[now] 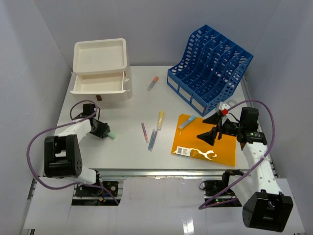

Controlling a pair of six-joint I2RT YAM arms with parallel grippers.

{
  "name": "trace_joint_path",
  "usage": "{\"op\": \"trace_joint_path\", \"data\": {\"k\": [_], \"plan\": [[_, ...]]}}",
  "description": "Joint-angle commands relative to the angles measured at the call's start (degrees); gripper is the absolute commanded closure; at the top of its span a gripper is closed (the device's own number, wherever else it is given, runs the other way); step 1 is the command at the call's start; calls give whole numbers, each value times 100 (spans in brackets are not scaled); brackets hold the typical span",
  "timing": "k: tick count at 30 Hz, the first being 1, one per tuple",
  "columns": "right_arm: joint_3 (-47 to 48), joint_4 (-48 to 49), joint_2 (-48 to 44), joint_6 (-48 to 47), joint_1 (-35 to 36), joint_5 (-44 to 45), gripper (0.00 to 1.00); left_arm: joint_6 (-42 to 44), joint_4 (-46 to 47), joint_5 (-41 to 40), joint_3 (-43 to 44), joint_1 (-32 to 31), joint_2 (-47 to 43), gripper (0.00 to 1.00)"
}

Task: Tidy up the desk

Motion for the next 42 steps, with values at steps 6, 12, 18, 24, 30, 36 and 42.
{"op": "trace_joint_path", "data": {"k": [6, 12, 18, 24, 30, 36, 42], "plan": [[3, 55, -20, -3, -23, -162, 2, 171, -785, 1253, 116, -15, -2950, 100], [3, 52, 36, 3, -23, -184, 2, -230, -764, 1179, 1478, -13, -3019, 100], [-22, 45, -20, -13, -23, -75, 2, -826, -251, 919, 2694, -20, -1886, 100], [-32, 47, -51, -32, -23, -34, 2, -1252, -172, 785, 3465, -13, -680, 93], [-58, -96, -22, -322, -6, -167, 2, -1239, -121, 863, 3776, -10, -5, 45], [334, -1513, 505, -2578, 891, -37, 3, -607, 239, 1042, 3741, -8, -195, 14], [911, -2345, 1449, -5191, 2366, 624, 7, 772, 1334, 1939, 2923, -9, -987, 11]]}}
